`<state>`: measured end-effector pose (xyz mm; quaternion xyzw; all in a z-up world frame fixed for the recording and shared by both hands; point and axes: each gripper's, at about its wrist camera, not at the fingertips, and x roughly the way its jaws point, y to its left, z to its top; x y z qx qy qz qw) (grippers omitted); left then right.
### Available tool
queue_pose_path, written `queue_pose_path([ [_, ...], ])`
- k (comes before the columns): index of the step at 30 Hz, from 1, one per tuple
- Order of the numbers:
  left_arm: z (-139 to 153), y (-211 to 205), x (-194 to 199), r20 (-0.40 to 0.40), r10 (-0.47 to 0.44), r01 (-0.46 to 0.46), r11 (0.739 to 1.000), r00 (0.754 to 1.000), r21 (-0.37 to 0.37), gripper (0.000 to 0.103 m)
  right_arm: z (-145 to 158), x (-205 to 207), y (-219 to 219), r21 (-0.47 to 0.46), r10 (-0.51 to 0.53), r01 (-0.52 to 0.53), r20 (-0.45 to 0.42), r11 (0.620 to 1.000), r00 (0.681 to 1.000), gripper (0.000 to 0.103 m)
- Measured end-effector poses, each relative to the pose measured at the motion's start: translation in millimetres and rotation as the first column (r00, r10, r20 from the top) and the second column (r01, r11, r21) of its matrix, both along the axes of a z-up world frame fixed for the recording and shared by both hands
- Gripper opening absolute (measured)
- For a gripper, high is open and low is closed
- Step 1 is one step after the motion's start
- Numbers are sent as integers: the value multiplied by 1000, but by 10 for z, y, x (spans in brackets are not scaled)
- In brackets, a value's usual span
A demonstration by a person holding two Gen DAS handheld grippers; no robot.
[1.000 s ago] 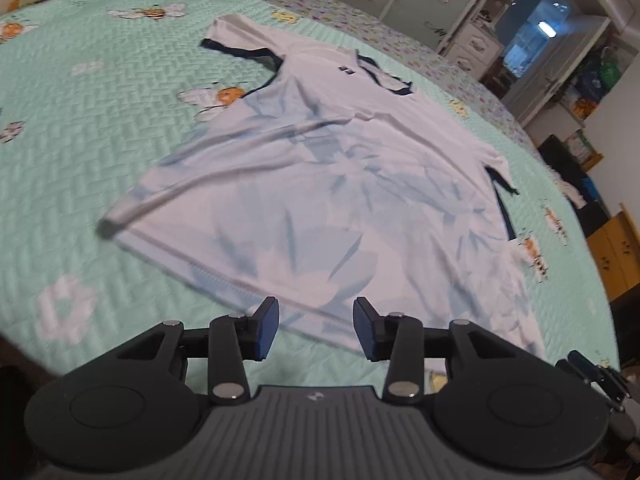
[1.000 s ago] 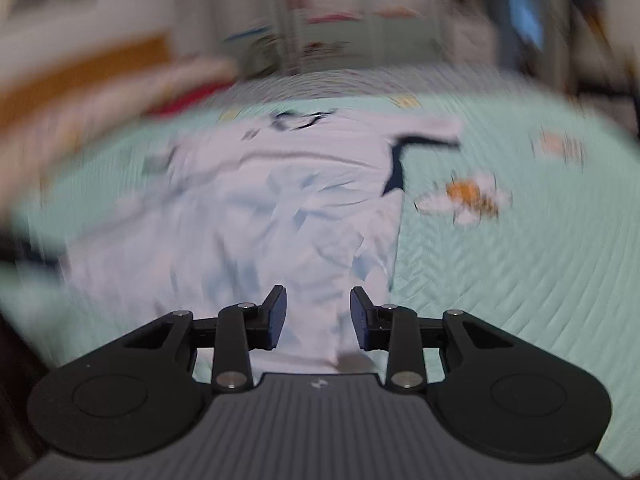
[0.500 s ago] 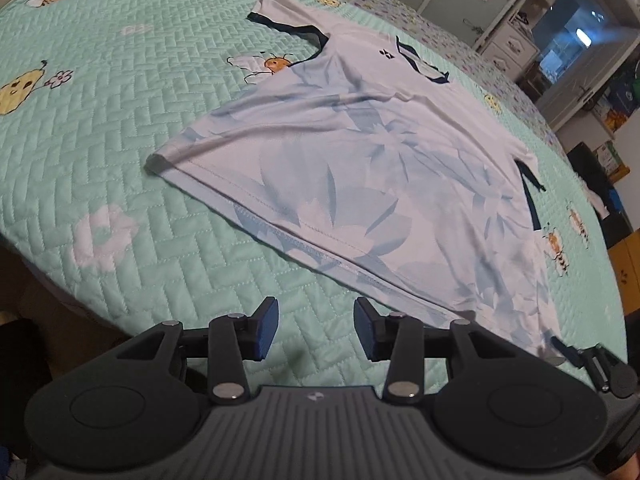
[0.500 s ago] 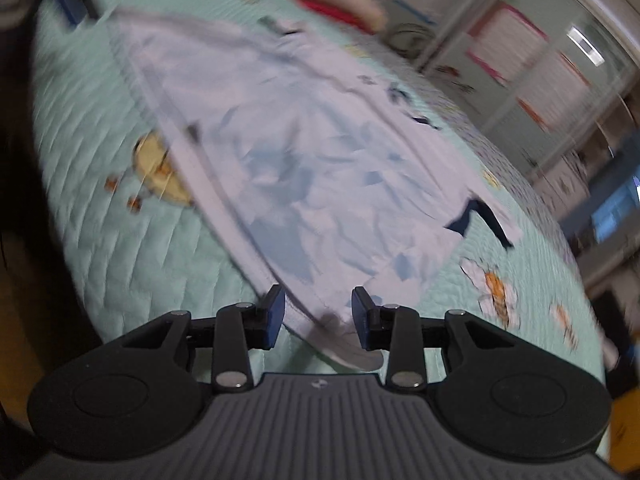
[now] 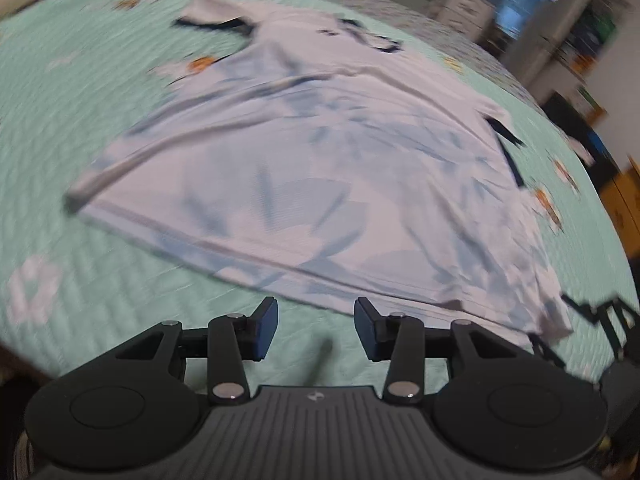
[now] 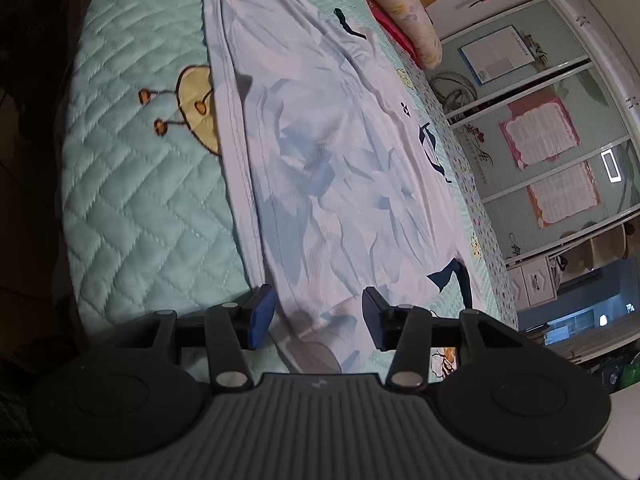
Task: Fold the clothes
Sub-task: 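Move both grippers back over the flattened shirt toward its hem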
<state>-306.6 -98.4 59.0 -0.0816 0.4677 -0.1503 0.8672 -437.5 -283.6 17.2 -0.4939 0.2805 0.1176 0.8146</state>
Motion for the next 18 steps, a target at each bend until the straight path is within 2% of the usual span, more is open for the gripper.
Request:
queue_pose_path([
  [5, 5, -268, -70, 42, -109, 105, 991, 993, 82, 46, -39, 70, 63, -14, -6, 7, 40, 1000, 999, 49],
  [10, -63, -261, -83, 22, -105, 102, 990, 994, 93, 47, 4, 2, -31, 7, -31, 31, 32, 999, 999, 49],
  [13, -90, -307, -97, 34, -112, 106, 985, 993, 135, 47, 4, -19, -136, 25, -53, 53, 26, 998, 998, 49],
  [16, -62, -435, -149, 80, -167, 149, 970, 983, 191, 47, -4, 8, -150, 44, -64, 62, 32, 997, 997, 48],
  [18, -41, -547, -190, 123, -220, 186, 952, 968, 245, 47, -24, 37, -125, 32, -62, 61, 47, 998, 997, 47],
])
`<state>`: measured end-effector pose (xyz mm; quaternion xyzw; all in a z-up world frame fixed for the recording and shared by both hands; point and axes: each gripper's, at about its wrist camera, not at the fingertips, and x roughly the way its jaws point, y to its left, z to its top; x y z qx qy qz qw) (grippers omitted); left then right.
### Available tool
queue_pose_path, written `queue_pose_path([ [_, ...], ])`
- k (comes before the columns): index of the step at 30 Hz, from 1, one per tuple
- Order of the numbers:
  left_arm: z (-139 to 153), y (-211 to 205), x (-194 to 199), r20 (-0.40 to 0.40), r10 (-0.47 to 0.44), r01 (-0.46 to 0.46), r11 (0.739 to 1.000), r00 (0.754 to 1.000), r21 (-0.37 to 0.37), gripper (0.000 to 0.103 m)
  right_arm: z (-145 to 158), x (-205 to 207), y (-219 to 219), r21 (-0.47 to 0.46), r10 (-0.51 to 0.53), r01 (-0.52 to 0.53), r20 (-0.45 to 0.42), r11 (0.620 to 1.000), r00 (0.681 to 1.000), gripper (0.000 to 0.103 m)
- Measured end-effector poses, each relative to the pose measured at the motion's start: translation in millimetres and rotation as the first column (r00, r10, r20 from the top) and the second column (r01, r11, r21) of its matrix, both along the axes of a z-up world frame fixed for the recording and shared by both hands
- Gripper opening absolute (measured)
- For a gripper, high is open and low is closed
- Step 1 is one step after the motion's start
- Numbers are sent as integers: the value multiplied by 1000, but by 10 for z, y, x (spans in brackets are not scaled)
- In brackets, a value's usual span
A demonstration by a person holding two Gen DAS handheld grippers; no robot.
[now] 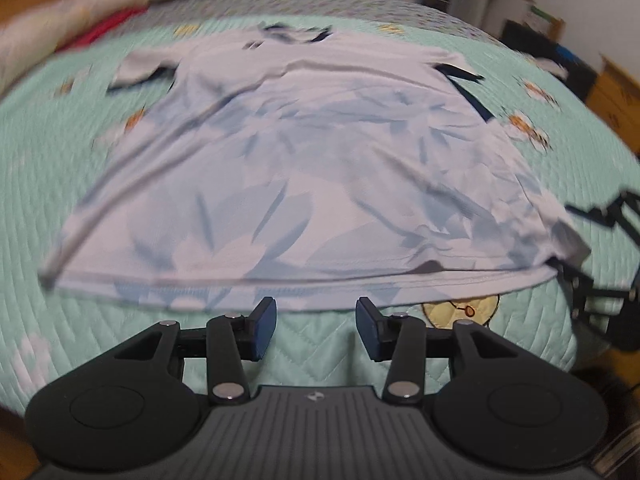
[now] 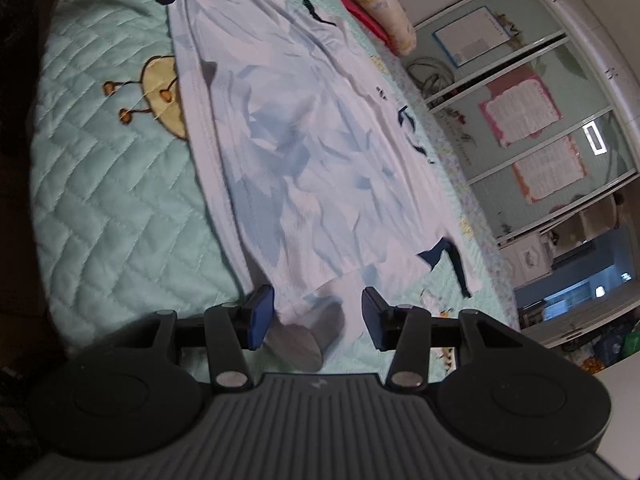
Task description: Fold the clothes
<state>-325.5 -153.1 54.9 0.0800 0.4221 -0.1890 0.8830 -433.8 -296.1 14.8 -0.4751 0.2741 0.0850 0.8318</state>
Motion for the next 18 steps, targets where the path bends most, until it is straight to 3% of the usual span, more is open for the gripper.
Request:
queue_pose_path([
  [1, 6, -64, -20, 28, -29, 29, 999, 999, 24, 47, -3, 14, 1, 3, -1, 1, -1, 1000, 1000, 43],
  [4, -4, -260, -61, 95, -104, 94, 990, 990, 103, 48, -4, 44, -17, 21, -9, 10, -13, 1000, 1000, 11],
  [5, -12, -327, -71, 114, -127, 111, 985, 985, 132, 48, -8, 41, -36, 24, -16, 16, -15, 1000, 1000, 8],
  [10, -41, -621, -126, 158, -229, 200, 963, 961, 179, 48, 82, -50, -158, 103, -47, 45, 12, 994, 999, 2],
  [18, -156, -992, -201, 175, -351, 307, 922, 920, 234, 48, 231, -167, -312, 224, -149, 131, 66, 966, 987, 1],
])
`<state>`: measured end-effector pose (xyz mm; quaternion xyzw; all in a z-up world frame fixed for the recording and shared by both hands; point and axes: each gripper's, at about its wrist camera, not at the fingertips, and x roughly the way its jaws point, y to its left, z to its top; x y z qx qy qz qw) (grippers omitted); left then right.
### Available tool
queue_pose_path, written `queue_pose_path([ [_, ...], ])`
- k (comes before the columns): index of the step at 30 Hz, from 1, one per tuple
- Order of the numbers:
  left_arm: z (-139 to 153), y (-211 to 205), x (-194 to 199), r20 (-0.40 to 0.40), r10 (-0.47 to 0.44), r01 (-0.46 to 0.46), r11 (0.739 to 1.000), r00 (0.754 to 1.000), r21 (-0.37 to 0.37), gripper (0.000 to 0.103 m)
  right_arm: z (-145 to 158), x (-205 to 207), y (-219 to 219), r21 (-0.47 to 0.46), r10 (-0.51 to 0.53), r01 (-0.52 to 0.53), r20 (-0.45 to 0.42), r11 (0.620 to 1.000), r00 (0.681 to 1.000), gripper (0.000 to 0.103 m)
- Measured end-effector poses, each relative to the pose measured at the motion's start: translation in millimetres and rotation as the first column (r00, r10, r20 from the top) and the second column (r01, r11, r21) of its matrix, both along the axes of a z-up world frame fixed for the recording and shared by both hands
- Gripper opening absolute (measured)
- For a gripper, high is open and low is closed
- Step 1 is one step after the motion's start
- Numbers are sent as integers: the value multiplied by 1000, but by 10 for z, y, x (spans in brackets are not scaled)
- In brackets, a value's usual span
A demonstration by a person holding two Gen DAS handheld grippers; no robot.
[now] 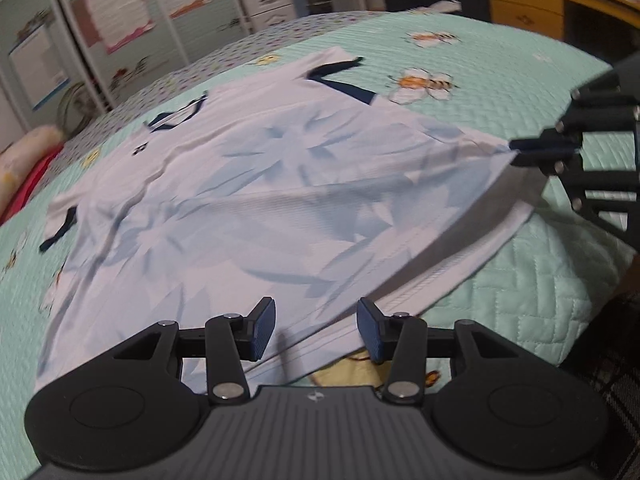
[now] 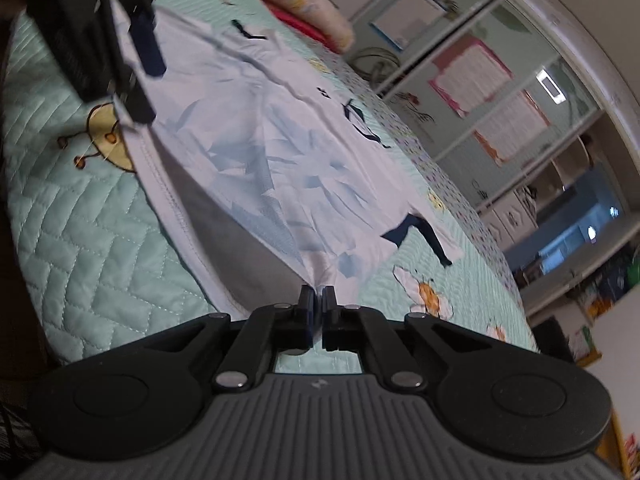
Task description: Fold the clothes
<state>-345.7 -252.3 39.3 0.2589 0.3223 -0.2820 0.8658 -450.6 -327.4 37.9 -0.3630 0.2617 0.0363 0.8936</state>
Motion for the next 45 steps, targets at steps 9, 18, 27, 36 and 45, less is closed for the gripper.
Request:
queue_pose_path([
  [9, -72, -127, 18, 2, -26, 26, 999, 1000, 24, 31, -20, -37, -151, 49, -71, 71, -9, 996, 997, 1],
  [18, -26, -98, -77, 5, -81, 81, 996, 997, 29, 0, -84, -8, -154, 70, -95, 97, -32, 993, 995, 2],
  [27, 128, 8, -6, -39, -21, 18, 997, 999, -73, 0, -94, -35, -157, 63, -91, 92, -15, 994, 996, 33],
  [36, 299, 125, 104, -50, 85, -93, 979, 995, -181, 0, -131, -26, -56, 53, -52, 53, -17, 997, 999, 33],
  [45, 321, 156, 124, -81, 111, -126, 971, 990, -205, 0, -154, 78, -27, 41, -42, 42, -15, 998, 999, 31],
])
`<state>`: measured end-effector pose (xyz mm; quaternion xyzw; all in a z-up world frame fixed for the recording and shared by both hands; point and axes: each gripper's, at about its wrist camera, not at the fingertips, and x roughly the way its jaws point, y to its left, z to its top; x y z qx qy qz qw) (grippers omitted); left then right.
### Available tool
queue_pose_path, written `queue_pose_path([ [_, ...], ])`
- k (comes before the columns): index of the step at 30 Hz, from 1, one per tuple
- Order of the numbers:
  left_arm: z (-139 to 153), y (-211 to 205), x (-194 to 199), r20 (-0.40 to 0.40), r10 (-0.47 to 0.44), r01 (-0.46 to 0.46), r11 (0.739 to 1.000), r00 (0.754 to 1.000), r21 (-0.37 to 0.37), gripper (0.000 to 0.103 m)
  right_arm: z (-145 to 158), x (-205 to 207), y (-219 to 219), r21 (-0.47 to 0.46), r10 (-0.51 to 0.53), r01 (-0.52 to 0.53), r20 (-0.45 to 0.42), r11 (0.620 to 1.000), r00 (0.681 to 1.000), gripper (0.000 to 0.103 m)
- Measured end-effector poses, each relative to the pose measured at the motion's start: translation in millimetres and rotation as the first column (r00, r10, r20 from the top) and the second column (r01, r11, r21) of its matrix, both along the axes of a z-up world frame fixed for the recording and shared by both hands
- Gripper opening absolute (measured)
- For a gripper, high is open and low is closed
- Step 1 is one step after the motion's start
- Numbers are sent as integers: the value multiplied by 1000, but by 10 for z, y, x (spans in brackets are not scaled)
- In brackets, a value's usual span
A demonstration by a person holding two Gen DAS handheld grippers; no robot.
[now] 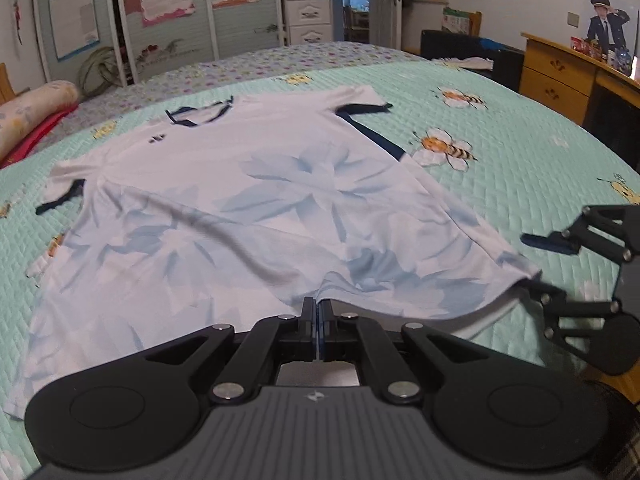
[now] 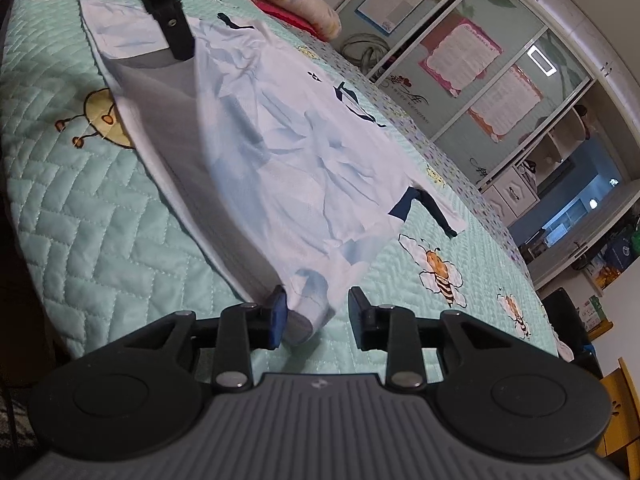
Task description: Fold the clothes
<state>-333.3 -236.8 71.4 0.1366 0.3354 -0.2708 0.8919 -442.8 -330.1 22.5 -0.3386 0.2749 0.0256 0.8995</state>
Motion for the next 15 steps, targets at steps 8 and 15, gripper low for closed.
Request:
queue_pose_path([
  [8, -157, -129, -124, -50, -69, 71, 997, 996, 29, 0, -9, -42, -202, 102, -114, 115, -18, 988, 993, 0],
  [15, -271, -144, -121, -56, -87, 91, 993, 995, 69, 0, 44, -47, -494, 389, -286, 286, -60, 876, 956, 0],
])
